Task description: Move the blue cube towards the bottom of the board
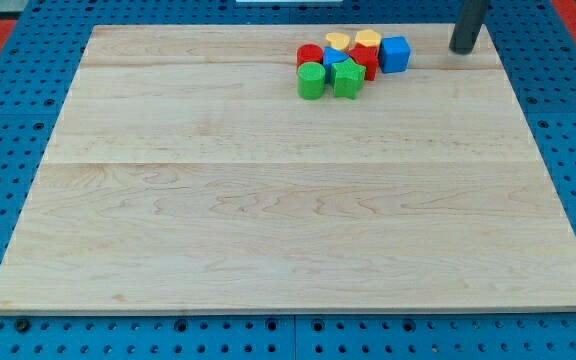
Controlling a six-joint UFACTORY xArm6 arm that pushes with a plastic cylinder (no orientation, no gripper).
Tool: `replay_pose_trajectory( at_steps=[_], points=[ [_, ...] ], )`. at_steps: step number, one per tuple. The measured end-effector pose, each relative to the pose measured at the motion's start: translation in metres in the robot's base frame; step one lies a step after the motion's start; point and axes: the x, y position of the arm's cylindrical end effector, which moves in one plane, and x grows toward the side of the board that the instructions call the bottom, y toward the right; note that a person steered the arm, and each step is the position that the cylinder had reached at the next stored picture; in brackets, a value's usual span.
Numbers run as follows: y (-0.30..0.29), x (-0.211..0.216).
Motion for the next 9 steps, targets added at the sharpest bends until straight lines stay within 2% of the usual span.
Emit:
replay_pose_trajectory(
  at_steps=[1, 2, 3, 4, 5, 6, 8, 9],
  points=[
    [-0.029, -0.020],
    [-0.066, 0.030],
    [-0.087, 0.038],
    [-0.078, 0.016],
    [-0.143, 0.016],
    [-0.159, 0.039],
    [-0.059, 0.058],
    [-0.075, 0.108]
  ],
)
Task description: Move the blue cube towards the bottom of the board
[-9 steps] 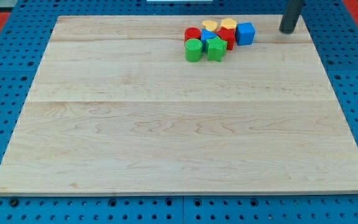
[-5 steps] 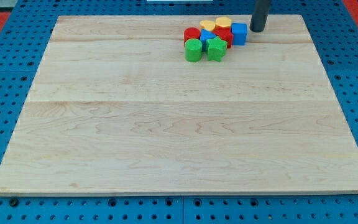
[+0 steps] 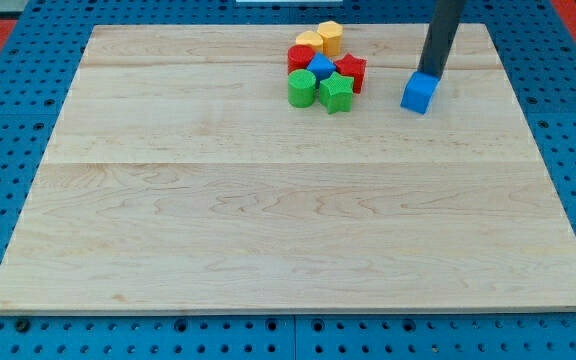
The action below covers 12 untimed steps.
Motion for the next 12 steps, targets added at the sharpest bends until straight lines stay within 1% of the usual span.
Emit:
replay_pose_trajectory(
  at_steps=[2, 3, 4, 7, 9, 10, 11, 12],
  points=[
    [-0.025, 0.023],
    [-0.051, 0.057],
    [-0.066, 0.075],
    [-0.072, 0.075],
    [-0.072, 0.100],
    [-0.069, 0.117],
    [-0.044, 0.108],
    [0.011, 0.075]
  ],
)
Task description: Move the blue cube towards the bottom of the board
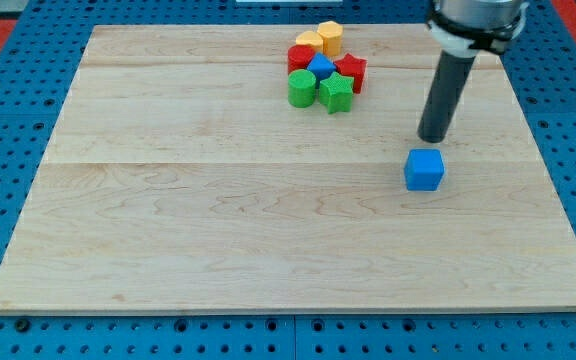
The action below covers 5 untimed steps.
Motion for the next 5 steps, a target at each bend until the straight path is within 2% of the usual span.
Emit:
replay_pose_trajectory(
  at_steps=[1, 3, 4, 5],
  points=[
    [-0.008, 0.038],
    [-0.026, 0.039],
    [-0.030, 0.079],
    [-0.042, 0.089]
  ],
)
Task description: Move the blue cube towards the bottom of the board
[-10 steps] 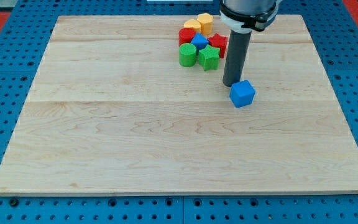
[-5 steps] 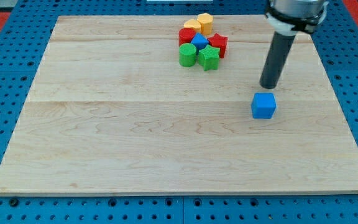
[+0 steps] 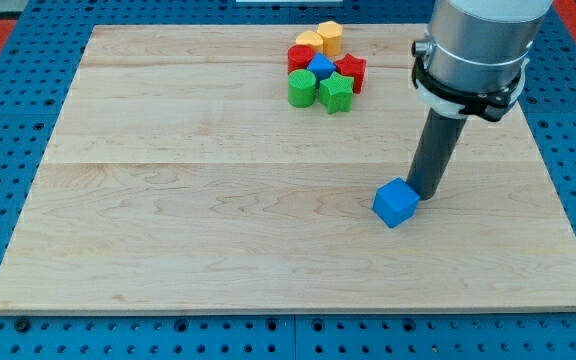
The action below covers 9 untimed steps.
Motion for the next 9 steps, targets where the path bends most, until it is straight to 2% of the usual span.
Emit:
replay_pose_trajectory(
  at_steps=[3, 5, 6, 7, 9],
  points=[
    [0.011, -0.011],
    [-0.039, -0.031],
    [-0.056, -0.003],
    [-0.033, 0.011],
    [-0.006, 0.011]
  ],
)
